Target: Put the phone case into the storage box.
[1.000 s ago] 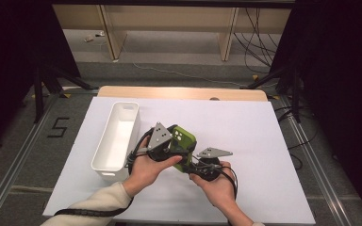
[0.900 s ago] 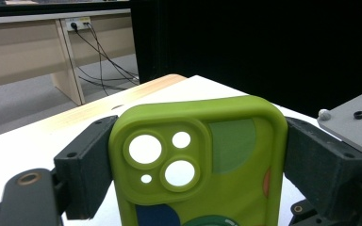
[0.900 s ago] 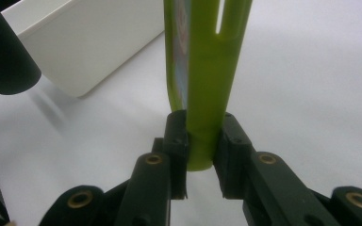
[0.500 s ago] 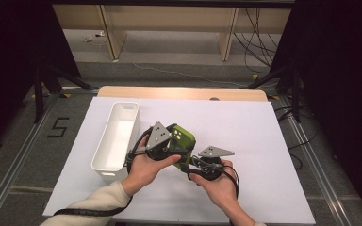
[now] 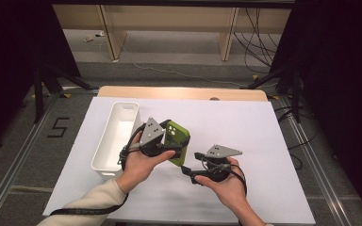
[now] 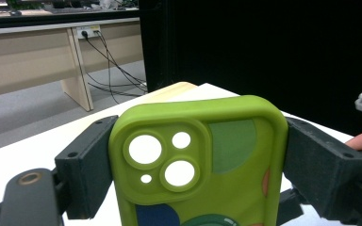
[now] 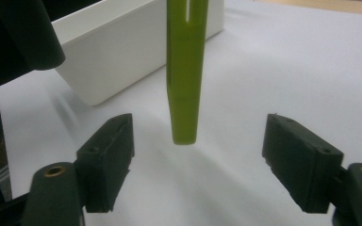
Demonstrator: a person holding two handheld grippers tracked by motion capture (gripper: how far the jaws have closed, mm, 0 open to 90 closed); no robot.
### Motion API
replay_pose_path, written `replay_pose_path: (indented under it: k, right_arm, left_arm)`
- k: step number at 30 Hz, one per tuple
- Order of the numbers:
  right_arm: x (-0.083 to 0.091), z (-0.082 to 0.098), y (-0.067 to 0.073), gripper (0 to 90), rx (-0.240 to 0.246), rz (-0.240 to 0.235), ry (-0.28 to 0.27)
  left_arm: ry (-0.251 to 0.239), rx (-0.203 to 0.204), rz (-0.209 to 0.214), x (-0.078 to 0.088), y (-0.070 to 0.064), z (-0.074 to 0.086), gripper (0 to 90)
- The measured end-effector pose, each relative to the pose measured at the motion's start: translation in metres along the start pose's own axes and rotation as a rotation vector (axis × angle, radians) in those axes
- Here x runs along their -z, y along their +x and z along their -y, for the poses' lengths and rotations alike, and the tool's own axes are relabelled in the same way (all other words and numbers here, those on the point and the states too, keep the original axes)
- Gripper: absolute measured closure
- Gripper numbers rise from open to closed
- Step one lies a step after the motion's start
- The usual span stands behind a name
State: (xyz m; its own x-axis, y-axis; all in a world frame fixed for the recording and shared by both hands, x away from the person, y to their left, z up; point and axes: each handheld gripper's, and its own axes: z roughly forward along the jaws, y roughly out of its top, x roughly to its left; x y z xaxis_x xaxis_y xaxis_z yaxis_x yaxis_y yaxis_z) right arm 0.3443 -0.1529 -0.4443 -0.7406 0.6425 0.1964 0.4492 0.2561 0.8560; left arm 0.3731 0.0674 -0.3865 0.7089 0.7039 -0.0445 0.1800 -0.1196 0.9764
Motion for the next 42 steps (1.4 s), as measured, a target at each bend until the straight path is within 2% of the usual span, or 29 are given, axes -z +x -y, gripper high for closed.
replay_pose_path:
  k: [6,20,42]
  right_arm:
    - [0.008,0.003,-0.004,17.2,0.024,-0.002,-0.015]
    - [0.028,0.009,-0.016,16.3,0.020,0.052,-0.040]
    - [0.048,0.018,-0.031,16.4,0.007,0.094,-0.059]
  left_arm:
    - [-0.010,-0.002,-0.006,0.003,0.003,-0.003,16.3]
    - [-0.028,-0.006,-0.029,0.013,0.012,-0.009,16.3]
    - [-0.044,-0.001,-0.063,0.022,0.025,-0.015,16.4]
